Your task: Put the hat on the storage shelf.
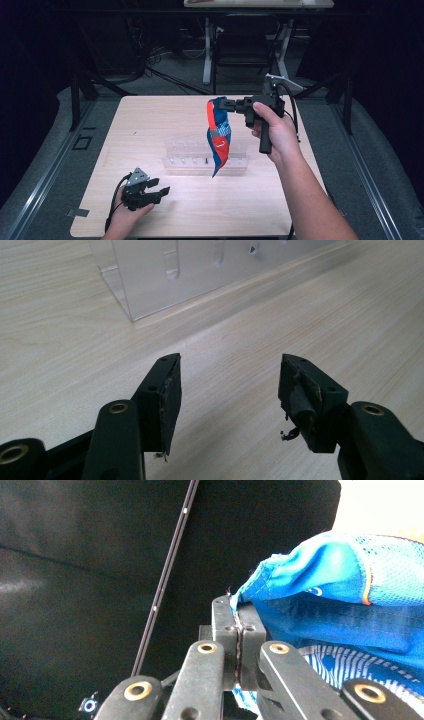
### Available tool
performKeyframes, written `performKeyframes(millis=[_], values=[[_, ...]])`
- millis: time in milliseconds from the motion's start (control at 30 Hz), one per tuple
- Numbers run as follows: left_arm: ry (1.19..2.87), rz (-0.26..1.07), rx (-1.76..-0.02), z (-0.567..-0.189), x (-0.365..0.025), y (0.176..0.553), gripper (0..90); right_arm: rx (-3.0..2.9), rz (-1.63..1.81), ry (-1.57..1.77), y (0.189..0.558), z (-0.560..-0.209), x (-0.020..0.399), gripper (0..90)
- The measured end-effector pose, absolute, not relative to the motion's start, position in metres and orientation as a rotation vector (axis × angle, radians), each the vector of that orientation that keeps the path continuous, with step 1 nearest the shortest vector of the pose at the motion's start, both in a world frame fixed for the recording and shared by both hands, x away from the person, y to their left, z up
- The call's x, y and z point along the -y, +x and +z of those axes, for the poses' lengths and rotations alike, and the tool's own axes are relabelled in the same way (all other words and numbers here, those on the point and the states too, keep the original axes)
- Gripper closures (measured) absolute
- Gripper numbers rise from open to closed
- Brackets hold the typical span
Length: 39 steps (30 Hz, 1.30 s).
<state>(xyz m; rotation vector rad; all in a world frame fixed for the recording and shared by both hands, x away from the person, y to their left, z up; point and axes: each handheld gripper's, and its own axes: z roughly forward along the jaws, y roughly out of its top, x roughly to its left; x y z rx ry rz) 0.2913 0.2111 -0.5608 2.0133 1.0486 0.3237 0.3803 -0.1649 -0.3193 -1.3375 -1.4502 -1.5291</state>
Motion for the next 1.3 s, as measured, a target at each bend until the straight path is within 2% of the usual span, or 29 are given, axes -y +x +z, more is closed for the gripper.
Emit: performKeyframes(millis=[833,1300], values=[[2.015,0.328,-1.043,-0.561,-0.212,0.294,43.0,1.381,-1.542,-1.398,0.415,-0.328,0.140,90.0],[2.013,0.330,-1.043,-0.561,-0.212,0.294,42.9,1.350,-1.560,-1.473,0.422,-0.338,0.149,90.0]])
